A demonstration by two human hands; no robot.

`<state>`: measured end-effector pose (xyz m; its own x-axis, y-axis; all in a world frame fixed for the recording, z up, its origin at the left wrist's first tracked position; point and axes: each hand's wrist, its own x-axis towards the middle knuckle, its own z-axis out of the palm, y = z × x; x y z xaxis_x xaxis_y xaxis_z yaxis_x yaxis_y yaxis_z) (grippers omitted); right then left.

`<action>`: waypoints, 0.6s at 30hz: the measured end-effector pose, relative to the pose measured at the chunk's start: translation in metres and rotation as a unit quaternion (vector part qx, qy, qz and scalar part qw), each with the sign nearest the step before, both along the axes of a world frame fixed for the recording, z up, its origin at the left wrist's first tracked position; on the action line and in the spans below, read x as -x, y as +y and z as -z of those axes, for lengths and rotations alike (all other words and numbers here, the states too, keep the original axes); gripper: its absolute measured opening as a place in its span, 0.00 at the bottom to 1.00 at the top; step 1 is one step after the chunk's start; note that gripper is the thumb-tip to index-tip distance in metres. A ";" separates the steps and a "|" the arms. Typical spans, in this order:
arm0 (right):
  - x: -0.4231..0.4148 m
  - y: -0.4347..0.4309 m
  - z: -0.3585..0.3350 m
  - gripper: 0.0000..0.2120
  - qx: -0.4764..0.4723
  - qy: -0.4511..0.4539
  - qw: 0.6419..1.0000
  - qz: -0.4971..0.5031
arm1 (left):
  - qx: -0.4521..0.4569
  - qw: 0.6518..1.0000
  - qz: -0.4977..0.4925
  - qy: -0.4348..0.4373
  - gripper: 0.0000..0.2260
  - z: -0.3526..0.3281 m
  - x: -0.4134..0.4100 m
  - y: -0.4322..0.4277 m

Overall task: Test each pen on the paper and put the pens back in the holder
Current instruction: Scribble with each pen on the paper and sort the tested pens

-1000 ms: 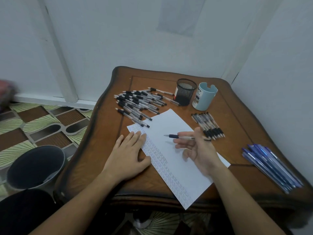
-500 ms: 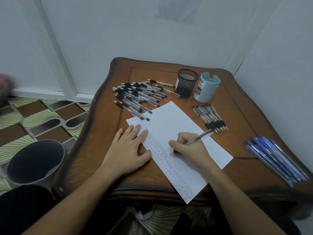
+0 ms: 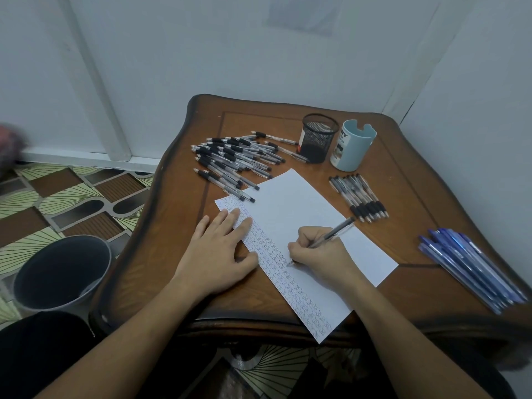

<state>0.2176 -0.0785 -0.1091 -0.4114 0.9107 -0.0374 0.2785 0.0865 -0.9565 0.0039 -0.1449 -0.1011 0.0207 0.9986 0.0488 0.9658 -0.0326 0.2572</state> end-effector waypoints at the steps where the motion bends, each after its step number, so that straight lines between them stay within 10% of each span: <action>1: 0.000 0.000 0.000 0.17 -0.006 -0.007 1.000 0.001 | 0.000 1.000 0.000 0.000 0.37 0.000 0.000 0.000; 18: -0.001 0.000 0.001 0.18 -0.012 -0.009 1.000 0.007 | 0.003 1.000 -0.001 -0.001 0.37 -0.001 -0.001 0.000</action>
<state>0.2190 -0.0790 -0.1097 -0.3978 0.9172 -0.0229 0.2966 0.1050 -0.9492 0.0046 -0.1450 -0.0996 0.0178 0.9989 0.0433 0.9651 -0.0285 0.2602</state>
